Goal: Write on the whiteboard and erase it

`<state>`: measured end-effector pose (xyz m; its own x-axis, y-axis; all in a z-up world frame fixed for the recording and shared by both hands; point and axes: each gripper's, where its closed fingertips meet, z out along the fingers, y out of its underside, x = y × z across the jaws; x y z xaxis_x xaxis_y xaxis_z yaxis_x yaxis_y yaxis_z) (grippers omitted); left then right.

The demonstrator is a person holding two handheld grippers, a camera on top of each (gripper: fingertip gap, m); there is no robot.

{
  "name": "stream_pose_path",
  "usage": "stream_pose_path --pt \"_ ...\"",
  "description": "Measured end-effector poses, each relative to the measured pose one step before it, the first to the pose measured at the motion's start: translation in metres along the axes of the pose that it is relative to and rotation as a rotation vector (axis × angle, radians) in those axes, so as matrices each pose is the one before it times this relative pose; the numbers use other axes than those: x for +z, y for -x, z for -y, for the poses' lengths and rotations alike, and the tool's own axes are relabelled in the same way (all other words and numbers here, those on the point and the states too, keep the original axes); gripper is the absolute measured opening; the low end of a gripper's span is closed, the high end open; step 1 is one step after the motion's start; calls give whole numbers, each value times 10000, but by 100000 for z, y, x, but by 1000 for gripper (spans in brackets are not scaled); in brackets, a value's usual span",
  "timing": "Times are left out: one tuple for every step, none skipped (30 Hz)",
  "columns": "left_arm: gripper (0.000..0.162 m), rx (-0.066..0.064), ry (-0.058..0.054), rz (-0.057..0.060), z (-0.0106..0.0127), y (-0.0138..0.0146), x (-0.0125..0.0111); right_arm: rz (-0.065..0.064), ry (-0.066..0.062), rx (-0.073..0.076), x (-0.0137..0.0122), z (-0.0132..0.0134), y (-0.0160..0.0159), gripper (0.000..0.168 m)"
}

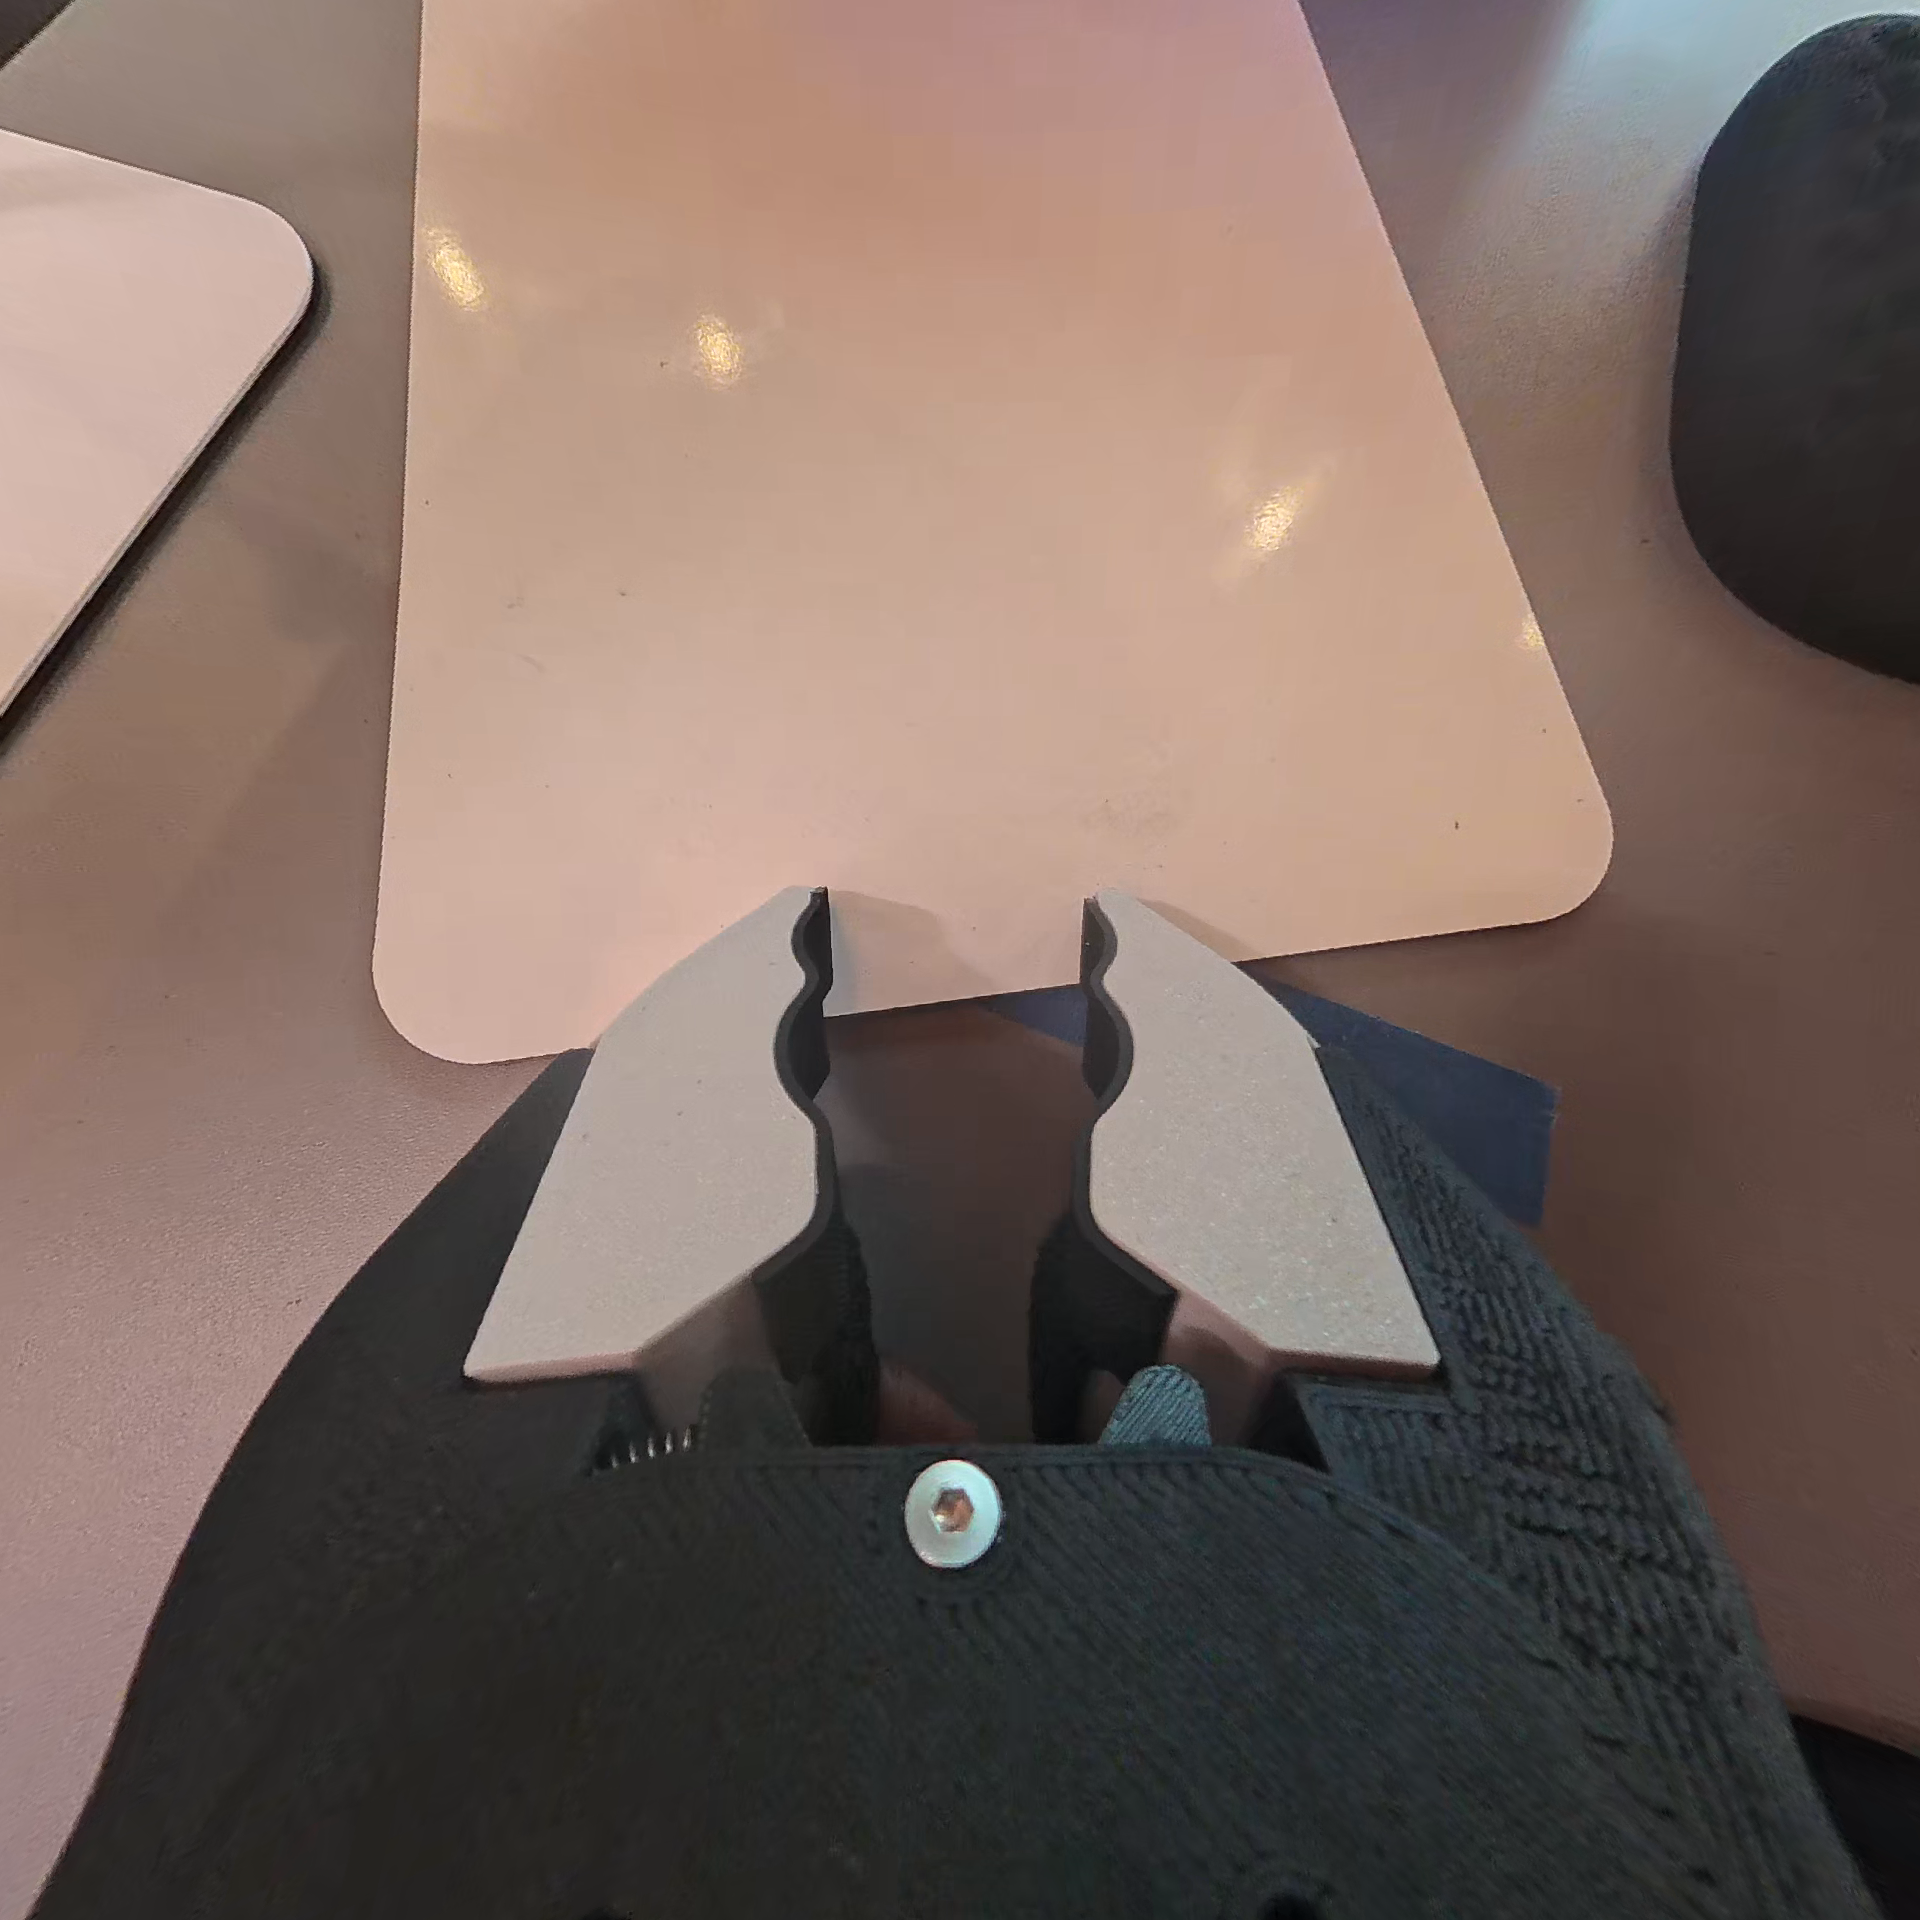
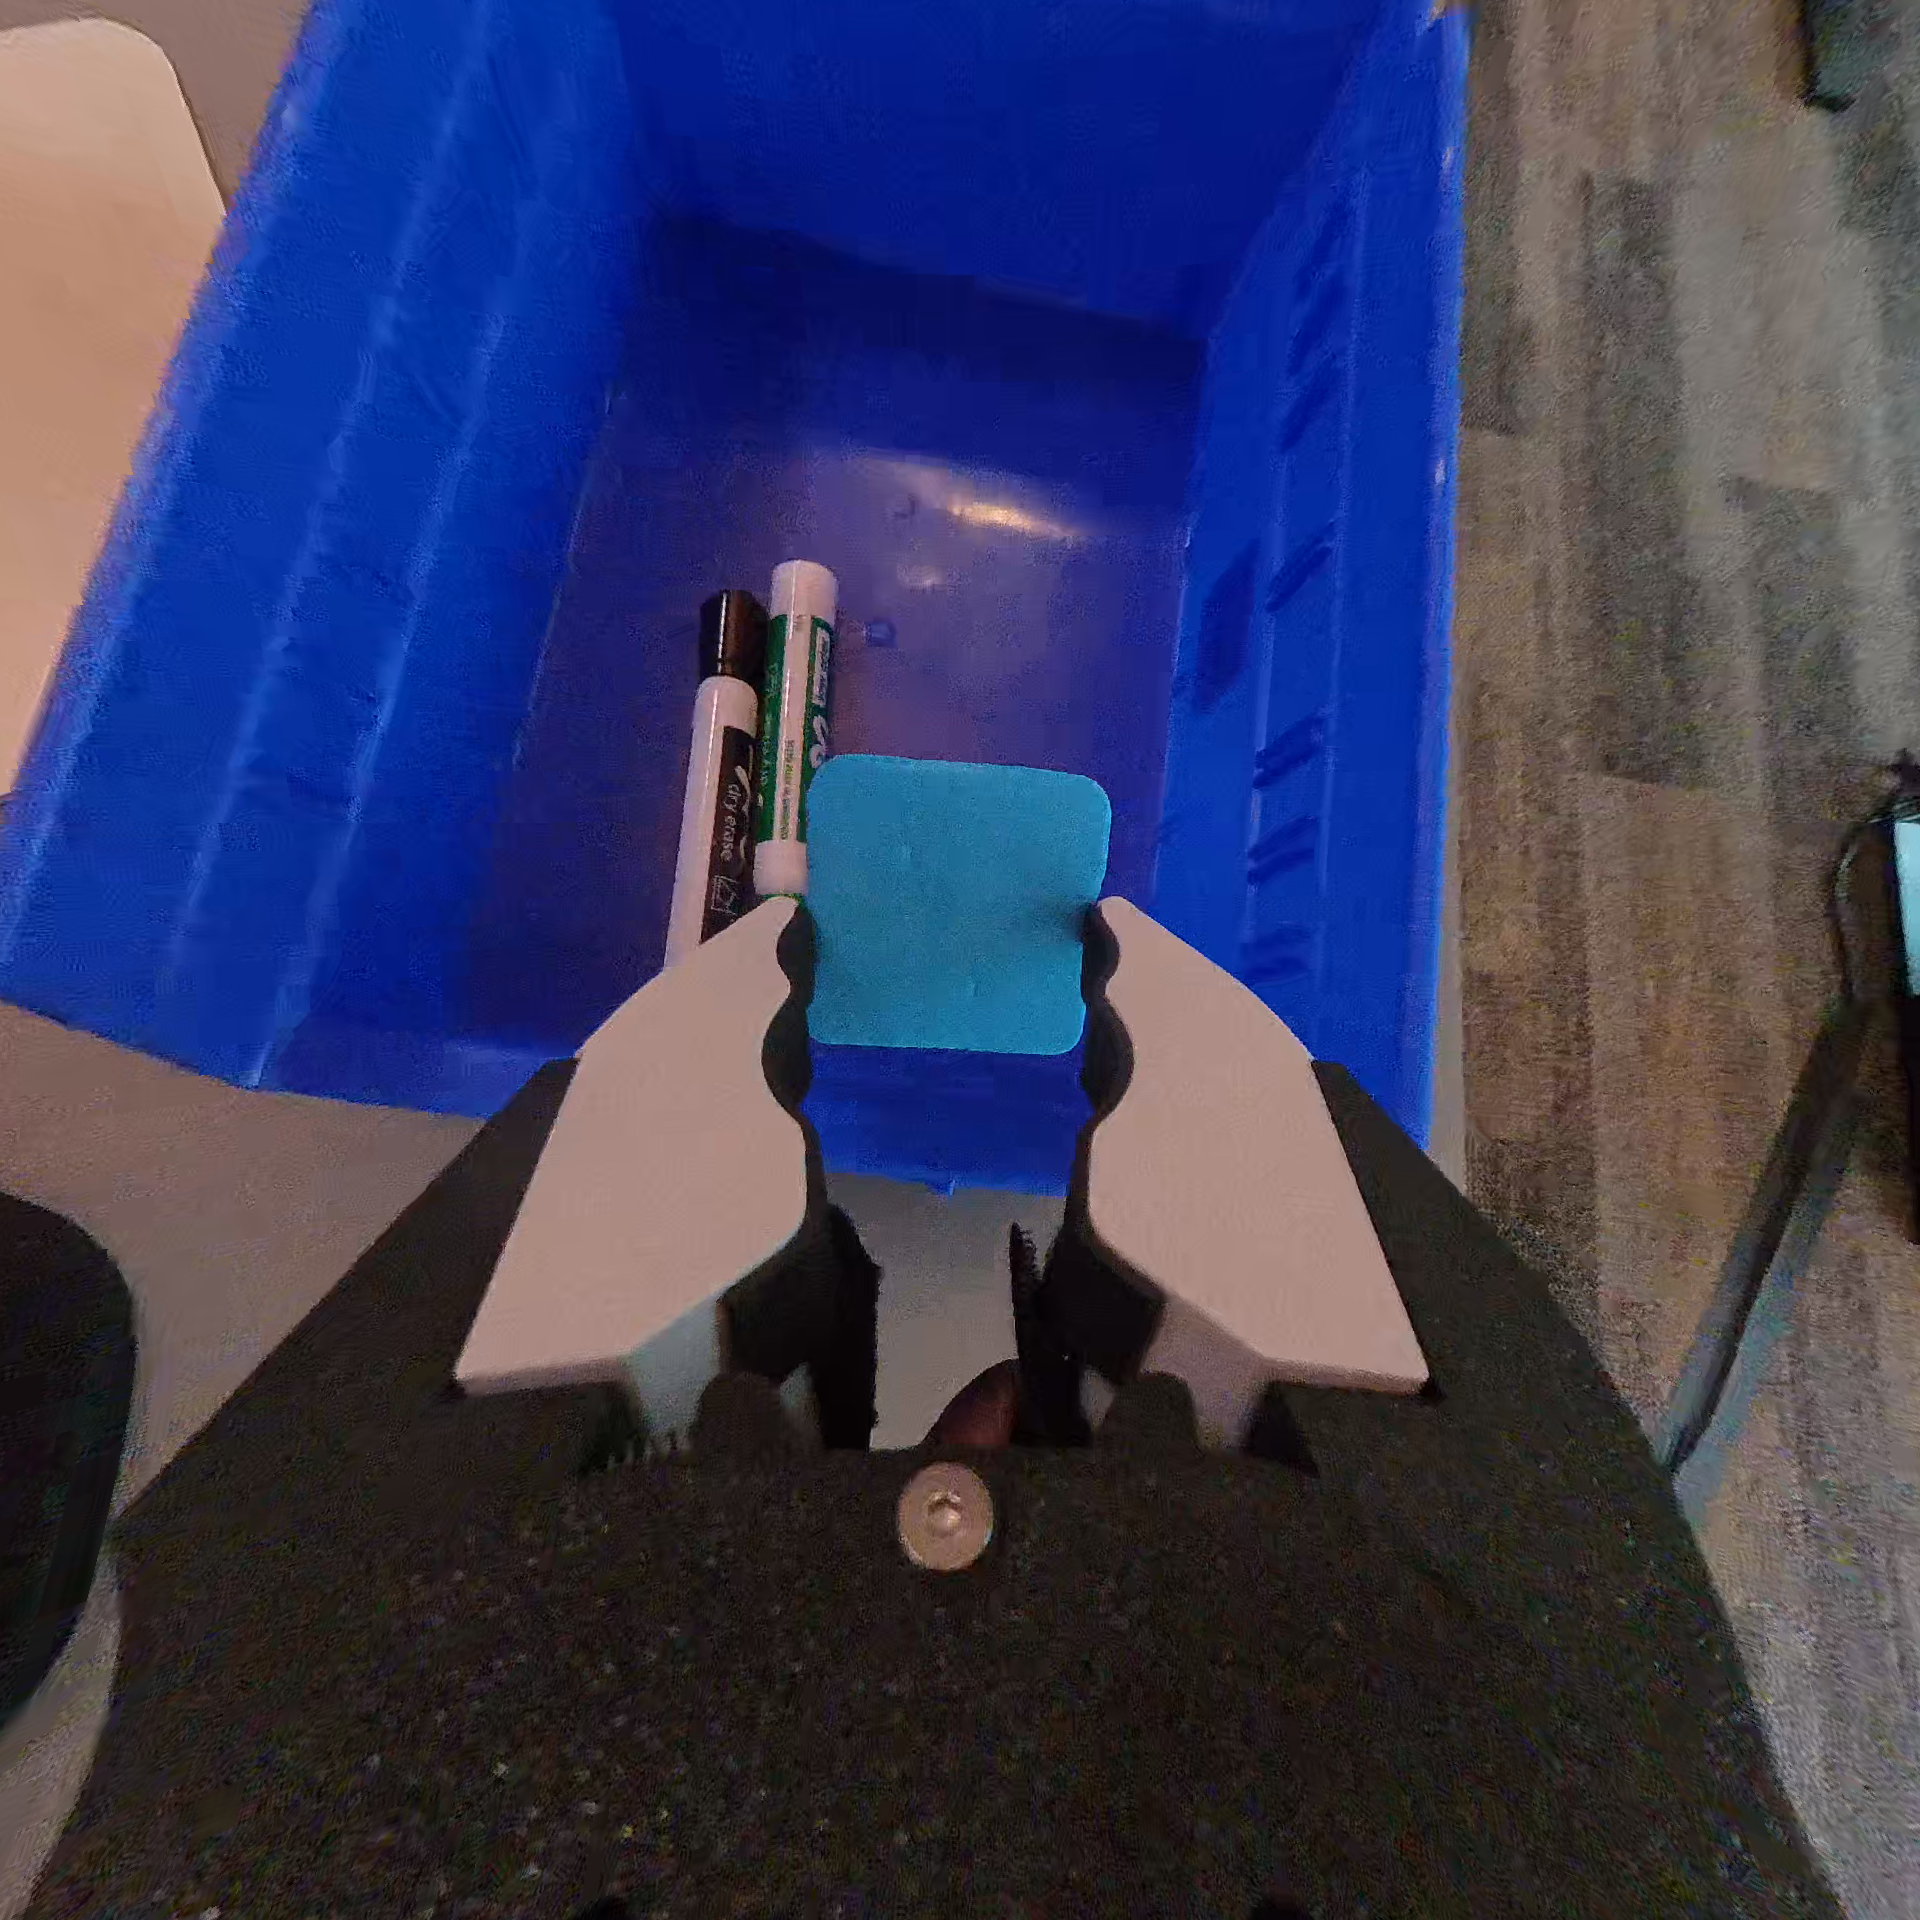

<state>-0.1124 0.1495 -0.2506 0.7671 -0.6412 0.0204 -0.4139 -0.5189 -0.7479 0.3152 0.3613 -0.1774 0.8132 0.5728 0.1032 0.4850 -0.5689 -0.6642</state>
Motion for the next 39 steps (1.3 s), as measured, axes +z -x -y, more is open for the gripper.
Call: stream_pose_path --pt "46 6 -1 3 1 7 1 88 281 52 1106 -433 -227 50" --pt "46 9 -1 3 -7 -3 7 -37 354 -40 954 -434 -278 50" --pt "46 5 -2 1 3 5 2 -57 290 -92 806 -273 -191 50" --pt "46 -1 0 0 -13 -7 1 74 289 -51 730 -269 55 51" --pt "46 2 0 3 -9 6 -11 190 306 2 678 -315 218 51" --pt "46 0 0 2 0 3 0 173 289 6 624 -344 181 51" --pt "46 -1 1 1 -18 1 -5 67 211 -47 536 -299 43 51" --pt "46 47 3 -4 16 -9 5 -44 124 -28 363 -220 -81 52" --pt "46 122 -10 -9 45 -20 15 -119 -37 63 49 -22 -169 59" --pt "47 118 -17 142 85 131 -10 -110 -271 138 -338 271 -109 71" --pt "49 228 -82 322 271 289 -141 -58 -438 177 -622 480 -9 83" --pt "54 289 -321 475 756 386 -406 -18 -488 193 -806 547 93 88" --pt "59 233 -517 600 1239 491 -738 -53 -538 184 -920 638 117 93" --pt "65 155 -628 528 1559 371 -946 -104 -595 167 -1007 713 159 98" --pt "72 -3 -644 507 1677 352 -1104 -96 -653 124 -1060 797 301 101" --pt "82 -205 -606 590 1581 461 -1228 48 -715 42 -1060 869 692 102" --pt "93 -352 -593 667 1413 538 -1338 128 -717 60 -991 867 1010 103" --pt "107 -420 -585 751 1197 640 -1431 181 -629 82 -868 753 1184 105" --pt "120 -477 -540 836 939 786 -1563 245 -537 36 -702 601 1398 106" --pt "125 -422 -410 796 590 835 -1669 291 -462 -4 -484 424 1570 108" --pt "126 -324 -244 820 231 1063 -1794 312 -359 -44 -256 196 1704 109" --pt "127 -215 -194 952 44 1502 -1870 271 -161 -137 -74 -151 1673 110" --pt "126 -112 -191 1004 -56 1865 -1908 127 32 -243 66 -432 1396 111" --pt "123 -87 -142 966 -203 2126 -1841 -15 67 -295 131 -475 1088 111" --pt "119 -122 -15 918 -414 2319 -1691 -66 -7 -311 142 -370 899 108" --pt "117 -120 66 905 -556 2500 -1371 -142 -85 -285 120 -218 654 106" --pt "112 -66 -179 770 -10 2422 -713 -206 -71 -240 101 -195 377 101" --pt "107 -82 96 377 -314 1770 -287 -173 -15 -143 99 -218 272 98" --pt "105 -152 490 81 -904 1090 -19 -60 16 -5 122 -230 320 96" --pt "105 -285 615 -235 -1182 297 131 -16 -13 97 124 -187 317 97" --pt "102 -338 445 -471 -1030 -386 326 -13 -74 94 100 -95 305 96" --pt "99 -243 362 -376 -916 -481 465 -66 -87 28 65 -49 228 94" --pt "97 -28 381 -110 -947 -256 518 -166 -49 -60 79 -53 75 92" --pt "95 211 381 -10 -907 -237 479 -202 10 -161 108 -99 21 89" --pt "94 315 370 21 -832 -235 438 -183 79 -222 180 -190 41 87" --pt "92 318 318 24 -668 -196 358 -98 123 -231 272 -292 122 84" --pt "86 266 216 -40 -439 -183 232 69 125 -223 363 -329 328 81" --pt "78 150 187 -178 -255 -242 115 169 151 -226 471 -337 437 77" --pt "71 55 213 -231 -228 -218 36 2 259 -295 519 -432 141 75"
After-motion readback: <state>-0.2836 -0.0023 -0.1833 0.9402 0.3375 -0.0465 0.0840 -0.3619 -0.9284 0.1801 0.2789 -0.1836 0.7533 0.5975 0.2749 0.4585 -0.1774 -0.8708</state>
